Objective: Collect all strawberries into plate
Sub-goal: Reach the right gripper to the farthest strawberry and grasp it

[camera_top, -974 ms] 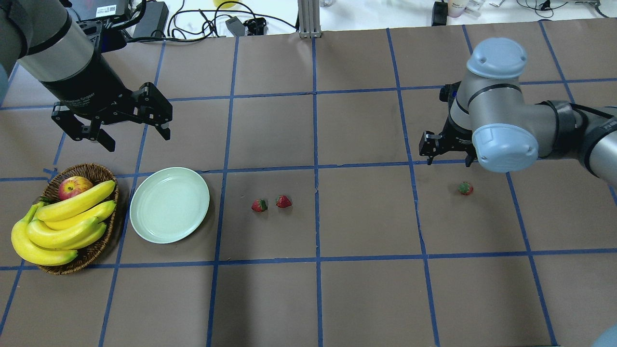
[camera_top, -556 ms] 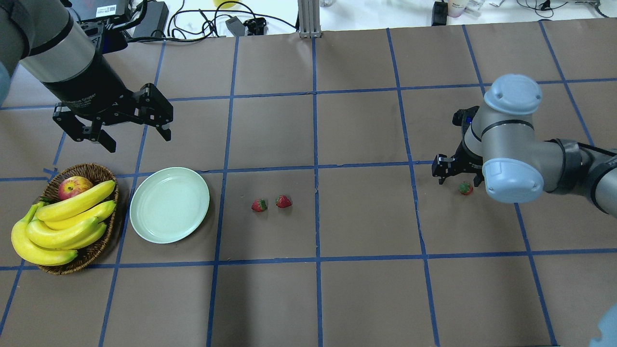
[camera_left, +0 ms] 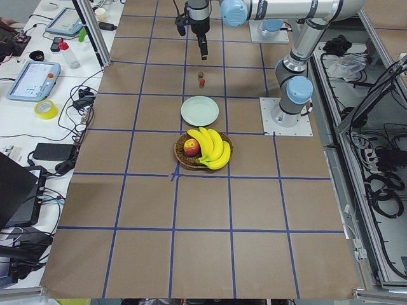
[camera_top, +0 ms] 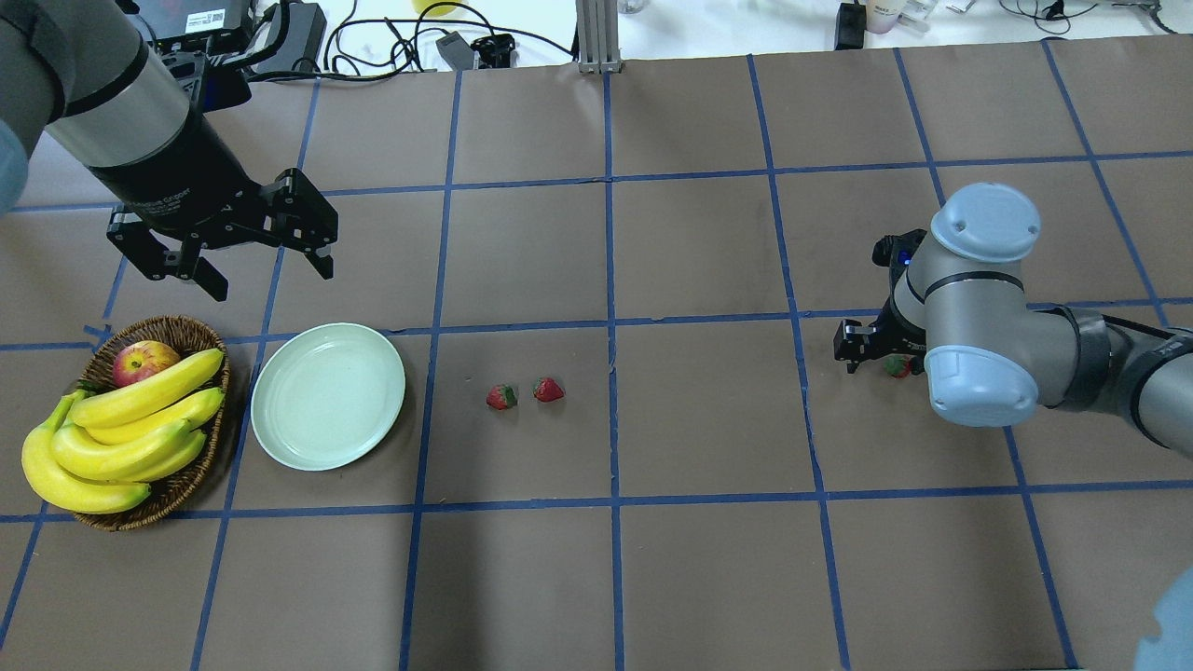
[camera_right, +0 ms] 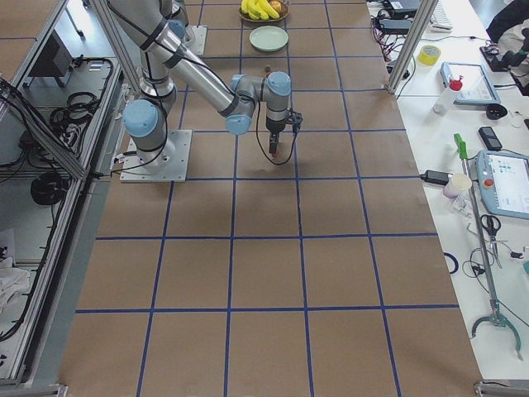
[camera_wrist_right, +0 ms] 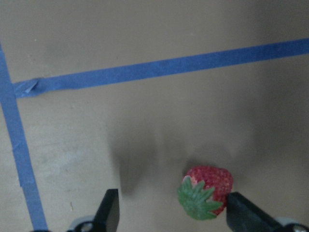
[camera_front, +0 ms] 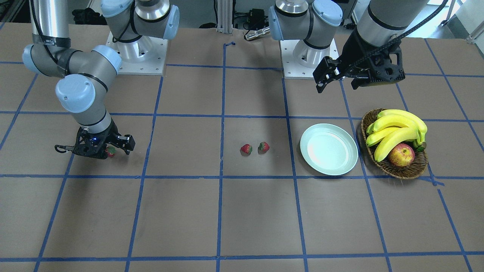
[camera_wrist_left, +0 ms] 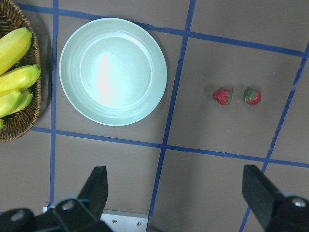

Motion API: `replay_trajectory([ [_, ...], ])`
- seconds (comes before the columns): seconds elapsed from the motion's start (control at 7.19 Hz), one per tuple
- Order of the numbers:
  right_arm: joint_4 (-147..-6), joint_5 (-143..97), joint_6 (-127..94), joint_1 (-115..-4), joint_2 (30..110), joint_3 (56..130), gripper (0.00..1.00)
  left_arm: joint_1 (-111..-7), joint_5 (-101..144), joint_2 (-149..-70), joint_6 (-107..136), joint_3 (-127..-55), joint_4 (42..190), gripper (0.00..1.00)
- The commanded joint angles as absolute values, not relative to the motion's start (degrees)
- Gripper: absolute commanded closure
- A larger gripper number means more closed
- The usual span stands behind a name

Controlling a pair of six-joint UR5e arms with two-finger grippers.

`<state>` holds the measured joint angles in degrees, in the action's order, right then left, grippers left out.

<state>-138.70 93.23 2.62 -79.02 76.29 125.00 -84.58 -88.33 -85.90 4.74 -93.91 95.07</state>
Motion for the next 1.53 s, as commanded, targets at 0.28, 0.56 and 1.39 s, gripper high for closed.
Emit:
replay_trajectory([
  [0.28,-136.3,94.2,2.9,-79.0,75.7,122.8,0.18,-84.6,-88.3,-86.2,4.7,-94.0,94.3,0.00],
  [0.56,-136.3,95.4,2.8,-78.9,74.8,123.1,0.32,-84.6,-88.2,-86.5,4.7,-94.0,93.1,0.00],
  [1.39,-133.3,96.1,1.9,-79.0,75.6,122.3,0.92,-84.5,-88.4,-86.0,3.8,-94.0,93.2,0.00],
])
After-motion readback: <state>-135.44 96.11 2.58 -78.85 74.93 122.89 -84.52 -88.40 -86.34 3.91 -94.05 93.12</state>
